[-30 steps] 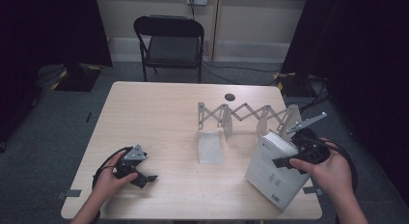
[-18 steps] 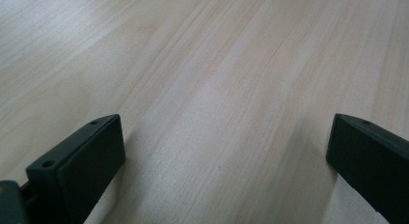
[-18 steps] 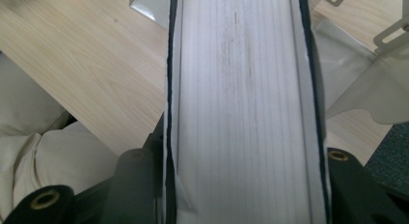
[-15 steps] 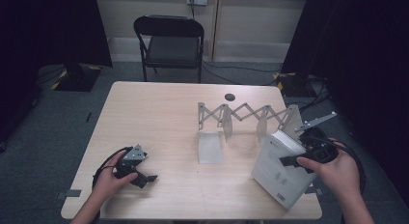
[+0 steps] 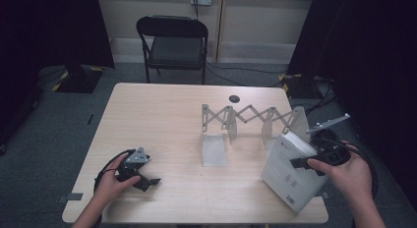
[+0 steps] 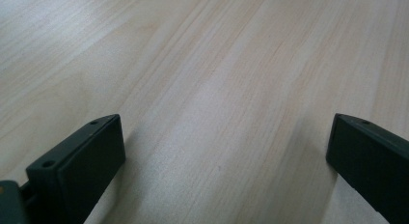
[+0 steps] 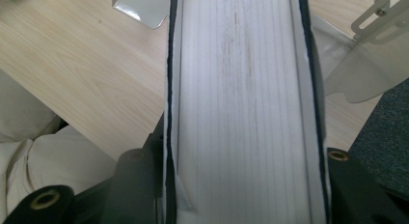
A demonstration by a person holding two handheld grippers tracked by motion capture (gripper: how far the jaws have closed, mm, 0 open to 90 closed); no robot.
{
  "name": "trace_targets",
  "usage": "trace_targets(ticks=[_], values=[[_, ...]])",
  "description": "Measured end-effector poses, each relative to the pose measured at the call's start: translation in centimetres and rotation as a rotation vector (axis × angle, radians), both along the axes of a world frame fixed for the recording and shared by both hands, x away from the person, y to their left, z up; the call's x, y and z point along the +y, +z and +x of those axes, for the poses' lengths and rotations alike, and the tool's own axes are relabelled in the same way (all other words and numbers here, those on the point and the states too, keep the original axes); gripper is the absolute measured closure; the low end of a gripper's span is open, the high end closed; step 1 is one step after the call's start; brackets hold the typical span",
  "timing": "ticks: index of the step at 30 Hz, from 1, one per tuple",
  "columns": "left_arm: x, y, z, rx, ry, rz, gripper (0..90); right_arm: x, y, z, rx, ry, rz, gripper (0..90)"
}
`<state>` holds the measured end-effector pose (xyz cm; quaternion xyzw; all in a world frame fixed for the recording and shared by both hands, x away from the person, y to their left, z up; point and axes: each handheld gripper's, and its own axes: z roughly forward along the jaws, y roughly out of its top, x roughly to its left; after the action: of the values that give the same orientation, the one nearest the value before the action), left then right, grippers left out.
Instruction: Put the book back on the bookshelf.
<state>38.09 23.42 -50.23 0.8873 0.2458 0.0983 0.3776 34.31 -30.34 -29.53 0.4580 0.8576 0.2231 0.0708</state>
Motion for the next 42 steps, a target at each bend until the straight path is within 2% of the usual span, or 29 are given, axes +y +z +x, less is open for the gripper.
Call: trace_targets(ticks=[10, 15, 42], values=[[0.0, 0.0, 0.0, 0.0, -0.001, 0.0, 0.0, -0.3, 0.1, 0.5, 0.008, -0.047, -0.006, 52.8], [0.0, 0.0, 0.0, 0.0, 0.0, 0.0, 0.0, -0.2, 0.1, 0.7, 0.007, -0.05, -0.018, 52.9], [0.0, 0.0, 0.0, 0.001, -0.002, 0.001, 0.0, 0.0, 0.8, 2.6, -0.012, -0.143, -0.001, 52.9]])
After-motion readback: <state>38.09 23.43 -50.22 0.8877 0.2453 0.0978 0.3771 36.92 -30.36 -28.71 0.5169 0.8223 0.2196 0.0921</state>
